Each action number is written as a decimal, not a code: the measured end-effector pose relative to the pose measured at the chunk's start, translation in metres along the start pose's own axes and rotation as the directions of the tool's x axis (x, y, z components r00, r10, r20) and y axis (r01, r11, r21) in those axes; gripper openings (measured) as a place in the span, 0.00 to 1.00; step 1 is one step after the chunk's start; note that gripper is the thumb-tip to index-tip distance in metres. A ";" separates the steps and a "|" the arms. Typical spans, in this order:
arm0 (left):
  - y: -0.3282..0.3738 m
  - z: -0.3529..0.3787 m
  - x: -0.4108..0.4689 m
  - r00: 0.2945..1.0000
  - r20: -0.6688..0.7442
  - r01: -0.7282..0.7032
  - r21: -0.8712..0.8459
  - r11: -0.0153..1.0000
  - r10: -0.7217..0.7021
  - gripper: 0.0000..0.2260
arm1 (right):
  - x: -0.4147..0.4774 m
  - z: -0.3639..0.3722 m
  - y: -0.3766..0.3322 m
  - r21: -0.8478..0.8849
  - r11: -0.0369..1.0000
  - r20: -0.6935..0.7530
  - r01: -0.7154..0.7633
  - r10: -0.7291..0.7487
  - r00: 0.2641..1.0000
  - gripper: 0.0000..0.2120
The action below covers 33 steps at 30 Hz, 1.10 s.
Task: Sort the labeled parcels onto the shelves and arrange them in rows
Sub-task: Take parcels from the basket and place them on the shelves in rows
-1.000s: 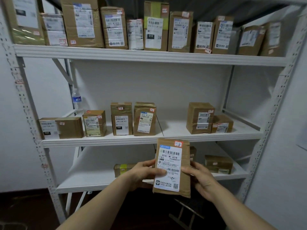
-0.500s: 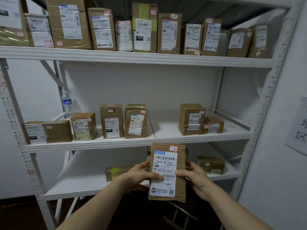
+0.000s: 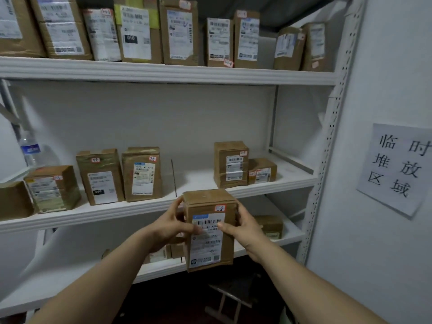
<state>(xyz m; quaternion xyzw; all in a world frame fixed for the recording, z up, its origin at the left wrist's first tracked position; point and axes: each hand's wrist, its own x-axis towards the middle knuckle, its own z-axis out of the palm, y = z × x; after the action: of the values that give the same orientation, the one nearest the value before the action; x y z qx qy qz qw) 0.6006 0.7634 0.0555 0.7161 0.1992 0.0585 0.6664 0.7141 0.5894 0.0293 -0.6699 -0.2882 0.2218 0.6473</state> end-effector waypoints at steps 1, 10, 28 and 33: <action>0.004 -0.001 0.006 1.000 0.001 -0.005 0.025 1.000 0.005 0.46 | 0.007 0.001 0.001 -0.015 1.000 -0.009 -0.002 0.001 1.000 0.35; 0.026 -0.040 0.093 0.976 -0.114 -0.161 0.211 0.964 0.188 0.48 | 0.104 0.014 -0.019 -0.152 0.987 -0.015 0.055 -0.057 0.998 0.32; 0.029 -0.094 0.258 0.963 -0.250 -0.075 0.100 0.992 0.098 0.32 | 0.270 0.025 0.008 -0.236 0.971 0.026 -0.045 0.053 0.998 0.19; 0.013 -0.082 0.259 0.919 -0.393 0.064 0.119 0.991 -0.013 0.21 | 0.282 0.026 0.032 -0.433 0.895 -0.003 -0.110 0.120 0.993 0.18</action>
<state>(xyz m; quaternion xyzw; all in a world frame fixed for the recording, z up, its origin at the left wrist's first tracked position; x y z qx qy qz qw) 0.8111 0.9330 0.0301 0.7276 0.3457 0.1742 0.5663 0.9076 0.7984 0.0174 -0.8098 -0.2977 0.1983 0.4651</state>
